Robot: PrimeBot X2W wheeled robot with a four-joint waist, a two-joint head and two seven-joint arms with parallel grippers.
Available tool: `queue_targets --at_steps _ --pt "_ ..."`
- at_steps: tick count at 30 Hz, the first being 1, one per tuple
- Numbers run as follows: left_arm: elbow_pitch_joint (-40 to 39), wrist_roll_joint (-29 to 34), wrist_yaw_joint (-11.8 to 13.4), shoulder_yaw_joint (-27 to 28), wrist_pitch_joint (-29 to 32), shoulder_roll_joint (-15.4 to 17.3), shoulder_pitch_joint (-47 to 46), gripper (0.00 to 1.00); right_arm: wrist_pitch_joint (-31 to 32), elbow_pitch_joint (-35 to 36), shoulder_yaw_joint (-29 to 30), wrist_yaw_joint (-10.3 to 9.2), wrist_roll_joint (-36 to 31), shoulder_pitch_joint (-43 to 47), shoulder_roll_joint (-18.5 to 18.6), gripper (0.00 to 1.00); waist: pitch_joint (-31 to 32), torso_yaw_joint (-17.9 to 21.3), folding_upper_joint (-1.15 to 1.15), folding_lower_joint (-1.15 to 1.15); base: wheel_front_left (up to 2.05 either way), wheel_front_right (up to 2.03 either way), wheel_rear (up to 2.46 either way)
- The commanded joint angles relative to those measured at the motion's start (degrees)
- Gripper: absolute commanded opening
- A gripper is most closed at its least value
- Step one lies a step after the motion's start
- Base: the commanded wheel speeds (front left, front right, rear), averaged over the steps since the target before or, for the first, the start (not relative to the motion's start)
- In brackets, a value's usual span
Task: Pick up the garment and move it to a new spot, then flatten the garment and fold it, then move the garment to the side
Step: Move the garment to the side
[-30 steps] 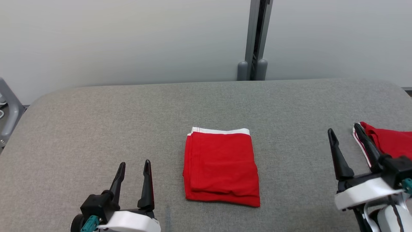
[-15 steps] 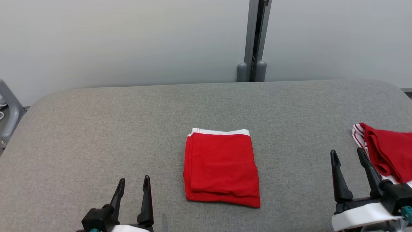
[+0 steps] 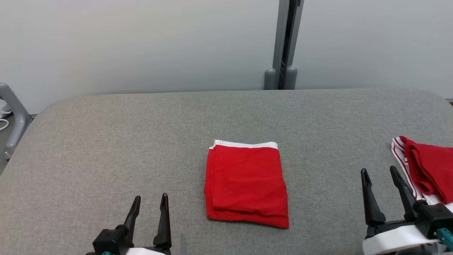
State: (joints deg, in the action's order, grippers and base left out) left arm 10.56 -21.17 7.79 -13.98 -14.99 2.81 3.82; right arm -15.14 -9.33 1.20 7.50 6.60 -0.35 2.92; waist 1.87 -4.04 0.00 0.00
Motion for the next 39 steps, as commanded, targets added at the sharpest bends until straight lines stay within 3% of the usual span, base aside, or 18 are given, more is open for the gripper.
queue_targets --at_steps 1,16,24,30,39 --pt "-0.16 0.4 -0.15 0.02 -0.23 0.24 0.16 1.0 0.01 -0.1 -0.02 -0.03 -0.29 0.5 0.12 1.0 -0.08 -0.05 0.0 0.0 0.0 0.0 0.0" --pt "0.16 0.54 -0.24 -0.05 -0.22 0.24 -0.15 1.0 0.01 -0.72 -0.89 -0.03 0.83 0.07 0.09 1.0 -0.34 -0.07 0.0 0.0 0.0 0.0 0.0" --pt "0.28 0.91 -0.51 -0.9 -0.23 0.24 -1.1 1.0 0.03 -3.52 -3.5 -0.03 6.8 -1.65 0.07 1.0 -1.98 -1.18 0.0 0.0 0.0 0.0 0.0" --pt "-0.17 1.13 -0.66 -2.04 -0.22 0.23 -3.2 1.0 4.91 -8.47 -9.87 -0.03 14.77 -6.88 1.75 1.0 -6.24 -2.87 0.0 0.0 0.0 0.0 0.0" --pt "0.1 0.48 -0.14 -3.9 -0.23 0.24 -6.11 1.0 13.64 -14.29 -16.41 -0.03 33.54 -13.99 4.77 1.0 -10.15 -6.4 0.0 0.0 0.0 0.0 0.0"
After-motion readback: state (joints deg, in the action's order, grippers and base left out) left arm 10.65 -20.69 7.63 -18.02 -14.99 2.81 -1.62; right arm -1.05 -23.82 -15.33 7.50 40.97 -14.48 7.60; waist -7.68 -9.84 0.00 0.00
